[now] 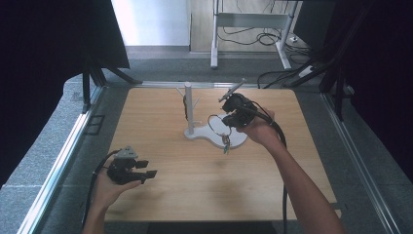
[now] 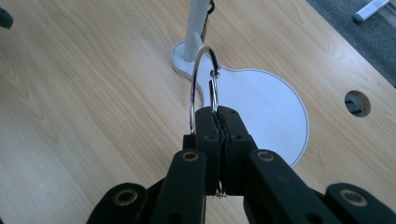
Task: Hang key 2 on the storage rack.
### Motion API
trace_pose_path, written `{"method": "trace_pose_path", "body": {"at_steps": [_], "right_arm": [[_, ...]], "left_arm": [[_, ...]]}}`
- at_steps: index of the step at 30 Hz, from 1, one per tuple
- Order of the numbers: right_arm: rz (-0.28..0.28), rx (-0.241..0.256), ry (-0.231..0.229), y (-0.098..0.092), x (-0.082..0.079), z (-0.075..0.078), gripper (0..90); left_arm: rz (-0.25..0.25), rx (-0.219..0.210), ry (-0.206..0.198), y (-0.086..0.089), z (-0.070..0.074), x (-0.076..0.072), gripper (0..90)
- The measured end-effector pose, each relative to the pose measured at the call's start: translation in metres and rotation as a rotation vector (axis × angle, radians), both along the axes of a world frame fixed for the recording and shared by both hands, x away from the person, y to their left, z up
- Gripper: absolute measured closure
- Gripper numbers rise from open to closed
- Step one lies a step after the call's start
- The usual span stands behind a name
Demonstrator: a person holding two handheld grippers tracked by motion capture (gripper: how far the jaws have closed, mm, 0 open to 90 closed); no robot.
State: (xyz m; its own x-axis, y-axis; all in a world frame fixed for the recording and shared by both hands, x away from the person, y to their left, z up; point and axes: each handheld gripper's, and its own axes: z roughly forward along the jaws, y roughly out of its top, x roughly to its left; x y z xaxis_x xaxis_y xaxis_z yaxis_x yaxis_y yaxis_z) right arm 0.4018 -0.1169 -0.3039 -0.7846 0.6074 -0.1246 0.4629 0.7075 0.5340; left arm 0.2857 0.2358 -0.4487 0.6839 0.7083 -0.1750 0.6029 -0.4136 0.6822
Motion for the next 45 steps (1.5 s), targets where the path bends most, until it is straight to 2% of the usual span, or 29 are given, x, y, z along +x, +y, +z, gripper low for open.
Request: {"method": "trace_pose_path", "body": {"at_steps": [13,33,45], "right_arm": [[-0.027,-0.010,-0.001,0.013,0.026,0.009,87.9],[-0.047,-0.028,0.015,0.028,0.053,0.006,87.9],[-0.079,-0.043,0.026,0.045,0.080,0.004,87.9]], "left_arm": [[0.003,-0.010,-0.001,0.001,0.001,0.000,44.6],[0.003,-0.025,-0.003,0.005,0.002,0.000,44.7],[-0.006,-0.034,-0.008,0.008,0.003,0.000,44.7]]}}
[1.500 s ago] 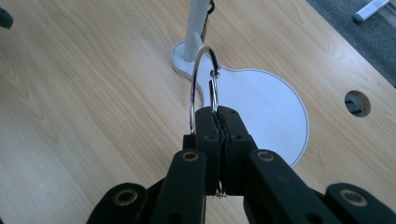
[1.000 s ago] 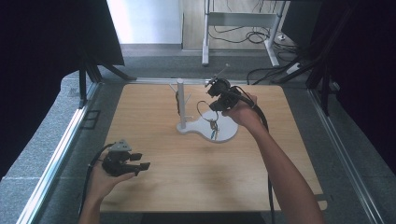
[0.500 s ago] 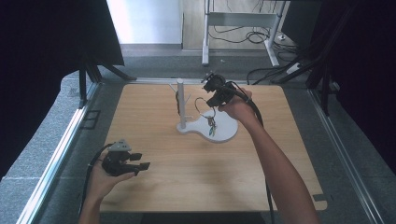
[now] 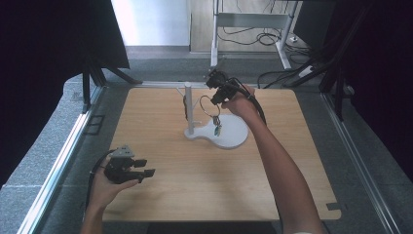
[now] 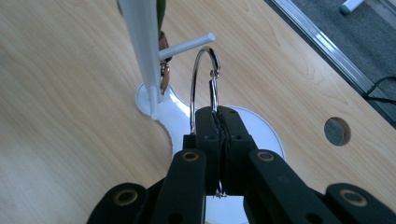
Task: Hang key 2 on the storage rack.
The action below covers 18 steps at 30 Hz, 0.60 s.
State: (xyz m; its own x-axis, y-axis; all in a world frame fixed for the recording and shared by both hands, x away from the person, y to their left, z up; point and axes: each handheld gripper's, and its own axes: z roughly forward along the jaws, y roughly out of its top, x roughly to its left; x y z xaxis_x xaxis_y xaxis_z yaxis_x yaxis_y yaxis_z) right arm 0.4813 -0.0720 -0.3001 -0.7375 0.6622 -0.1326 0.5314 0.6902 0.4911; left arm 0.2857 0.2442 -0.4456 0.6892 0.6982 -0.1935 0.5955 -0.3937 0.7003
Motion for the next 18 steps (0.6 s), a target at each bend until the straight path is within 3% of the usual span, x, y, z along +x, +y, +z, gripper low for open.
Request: {"method": "trace_pose_path", "body": {"at_steps": [11,18], "right_arm": [[-0.035,-0.006,-0.004,0.006,0.025,-0.002,87.9],[-0.043,0.003,-0.006,0.011,0.031,-0.003,87.9]], "left_arm": [[-0.006,-0.007,-0.001,0.001,0.000,0.001,44.7],[-0.005,-0.008,0.001,0.001,-0.001,0.001,44.8]]}}
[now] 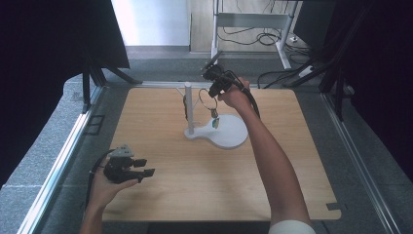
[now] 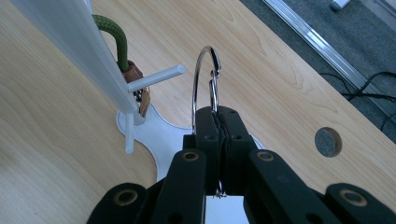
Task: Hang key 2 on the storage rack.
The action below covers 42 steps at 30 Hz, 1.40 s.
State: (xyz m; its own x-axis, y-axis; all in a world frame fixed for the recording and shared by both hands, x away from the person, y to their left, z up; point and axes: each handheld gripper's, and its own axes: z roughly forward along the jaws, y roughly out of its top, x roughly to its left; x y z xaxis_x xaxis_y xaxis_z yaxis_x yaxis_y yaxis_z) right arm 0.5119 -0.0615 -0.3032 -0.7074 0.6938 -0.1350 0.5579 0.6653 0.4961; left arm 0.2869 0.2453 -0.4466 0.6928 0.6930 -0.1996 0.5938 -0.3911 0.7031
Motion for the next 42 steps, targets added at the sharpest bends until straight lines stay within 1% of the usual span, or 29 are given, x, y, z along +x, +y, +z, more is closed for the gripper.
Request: {"method": "trace_pose_path", "body": {"at_steps": [7,10,14,19,26,29,31,37,42], "right_arm": [[0.015,-0.007,-0.002,0.004,-0.004,0.000,87.9],[0.027,-0.005,-0.008,0.006,-0.007,0.000,87.9],[0.032,0.001,-0.001,0.010,-0.011,-0.002,87.9],[0.051,0.019,0.006,0.012,-0.015,-0.011,87.9],[0.056,0.051,0.009,0.013,-0.021,-0.024,87.8],[0.056,0.072,0.020,0.013,-0.022,-0.032,87.8],[0.057,0.076,0.027,0.013,-0.022,-0.036,87.7],[0.066,0.094,0.047,0.015,-0.023,-0.046,87.6],[0.073,0.120,0.055,0.017,-0.025,-0.054,87.2]], "left_arm": [[-0.004,0.004,0.003,-0.002,0.000,0.000,44.8],[-0.006,0.007,0.002,-0.003,0.000,0.000,44.8],[-0.004,0.003,0.003,-0.004,0.000,-0.001,44.8],[-0.003,0.005,0.003,-0.004,0.000,0.000,44.9],[-0.006,0.015,0.002,-0.004,0.000,0.000,44.9],[-0.004,0.015,0.003,-0.005,0.000,0.000,44.9],[-0.003,0.014,0.005,-0.005,-0.001,0.000,44.9],[0.001,0.016,0.009,-0.004,-0.001,0.001,44.8],[0.003,0.015,0.008,-0.003,-0.001,0.002,44.8]]}}
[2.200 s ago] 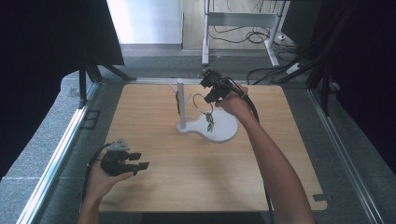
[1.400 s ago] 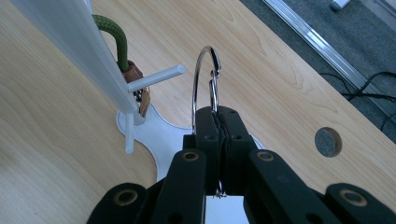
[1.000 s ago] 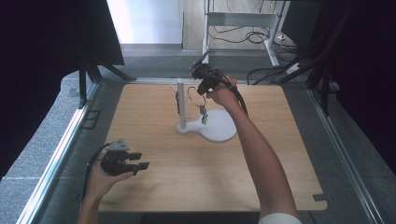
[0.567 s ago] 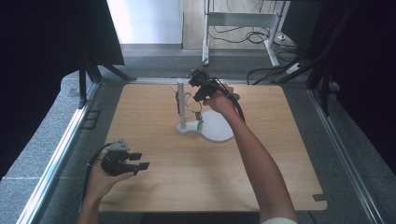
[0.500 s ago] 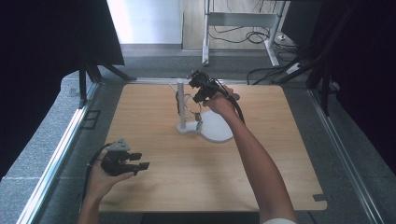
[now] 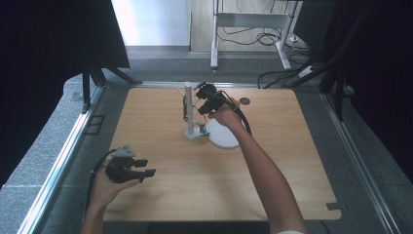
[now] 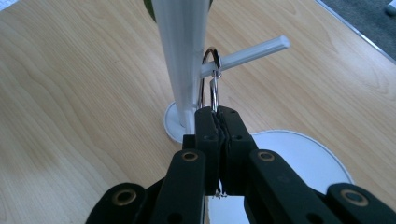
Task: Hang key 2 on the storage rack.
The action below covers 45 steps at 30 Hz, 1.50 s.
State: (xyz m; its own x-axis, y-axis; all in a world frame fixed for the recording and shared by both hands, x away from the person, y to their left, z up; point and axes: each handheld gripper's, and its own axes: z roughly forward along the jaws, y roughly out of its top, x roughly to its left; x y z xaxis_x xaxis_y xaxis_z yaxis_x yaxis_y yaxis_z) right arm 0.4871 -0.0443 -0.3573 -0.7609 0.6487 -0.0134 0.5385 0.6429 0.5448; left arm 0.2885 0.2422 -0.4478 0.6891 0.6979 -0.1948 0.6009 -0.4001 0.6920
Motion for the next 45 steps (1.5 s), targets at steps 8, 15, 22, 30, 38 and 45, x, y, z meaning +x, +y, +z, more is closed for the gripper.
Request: {"method": "trace_pose_path", "body": {"at_steps": [8,15,22,30,38,45], "right_arm": [[0.025,0.006,0.007,0.003,-0.004,-0.007,85.9],[0.046,0.052,0.003,-0.002,-0.011,0.000,76.9],[0.044,0.080,-0.028,-0.011,-0.023,0.011,62.7],[0.027,0.134,-0.061,-0.038,-0.045,0.014,52.1],[0.019,0.200,-0.090,-0.080,-0.078,0.004,50.9],[0.002,0.233,-0.115,-0.120,-0.111,-0.020,49.5]], "left_arm": [[0.004,0.000,-0.001,0.001,0.001,0.000,44.8],[0.008,0.005,0.002,0.000,-0.001,0.001,44.8],[0.008,0.003,-0.008,0.001,0.001,-0.001,44.8],[0.011,-0.008,-0.021,0.001,0.004,-0.006,44.7],[0.014,-0.009,-0.022,0.003,0.002,-0.009,44.6],[0.015,-0.005,-0.015,0.003,0.001,-0.009,44.1]]}}
